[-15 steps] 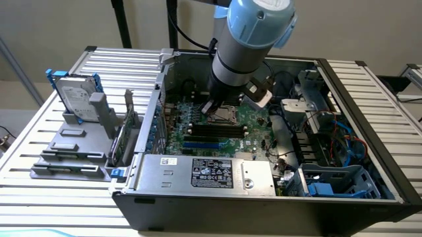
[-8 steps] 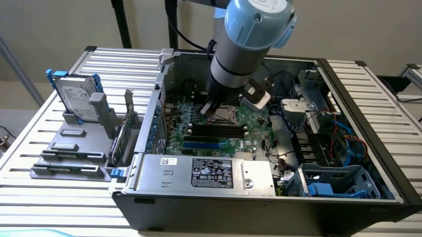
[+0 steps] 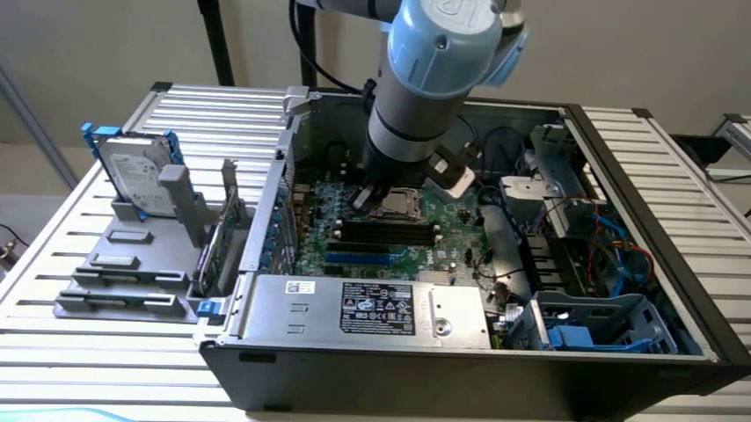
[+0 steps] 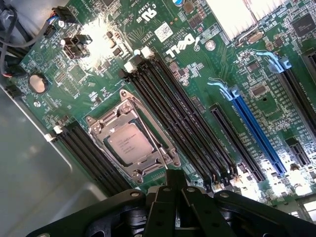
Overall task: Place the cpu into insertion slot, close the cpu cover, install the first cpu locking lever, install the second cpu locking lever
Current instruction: 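Install the second cpu locking lever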
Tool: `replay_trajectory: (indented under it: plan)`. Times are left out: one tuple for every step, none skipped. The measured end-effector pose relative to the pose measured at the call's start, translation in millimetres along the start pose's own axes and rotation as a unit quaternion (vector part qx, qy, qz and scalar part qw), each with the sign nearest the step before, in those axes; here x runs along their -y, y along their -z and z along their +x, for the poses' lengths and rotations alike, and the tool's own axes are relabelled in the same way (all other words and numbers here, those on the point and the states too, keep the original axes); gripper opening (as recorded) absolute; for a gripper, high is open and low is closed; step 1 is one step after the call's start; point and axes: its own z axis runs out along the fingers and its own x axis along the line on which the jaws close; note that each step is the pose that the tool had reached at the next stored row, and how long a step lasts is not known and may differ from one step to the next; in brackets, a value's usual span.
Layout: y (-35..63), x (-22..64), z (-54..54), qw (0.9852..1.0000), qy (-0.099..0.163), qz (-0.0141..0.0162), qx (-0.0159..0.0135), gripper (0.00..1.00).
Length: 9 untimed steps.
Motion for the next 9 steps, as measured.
replay_trajectory:
  plan:
    - [-1.5, 0.7, -1.1, 1.0000, 0.001, -0.0015, -0.0012, 0.11]
    - [-3.1, 1.8, -2.4, 1.0000, 0.001, -0.0027, -0.0020, 0.11]
    - [-4.5, 3.0, -3.8, 1.0000, 0.002, -0.0034, -0.0025, 0.11]
    - [-6.0, 4.0, -5.0, 1.0000, 0.002, -0.0037, -0.0026, 0.11]
    - [-7.5, 4.7, -6.0, 1.0000, 0.002, -0.0038, -0.0025, 0.11]
    - [-9.3, 5.1, -7.0, 1.0000, 0.002, -0.0038, -0.0026, 0.11]
    - [-10.8, 5.3, -7.7, 1.0000, 0.002, -0.0038, -0.0025, 0.11]
    - [-12.5, 5.5, -8.3, 1.0000, 0.002, -0.0038, -0.0026, 0.11]
    - [-14.1, 5.7, -8.7, 1.0000, 0.002, -0.0037, -0.0025, 0.11]
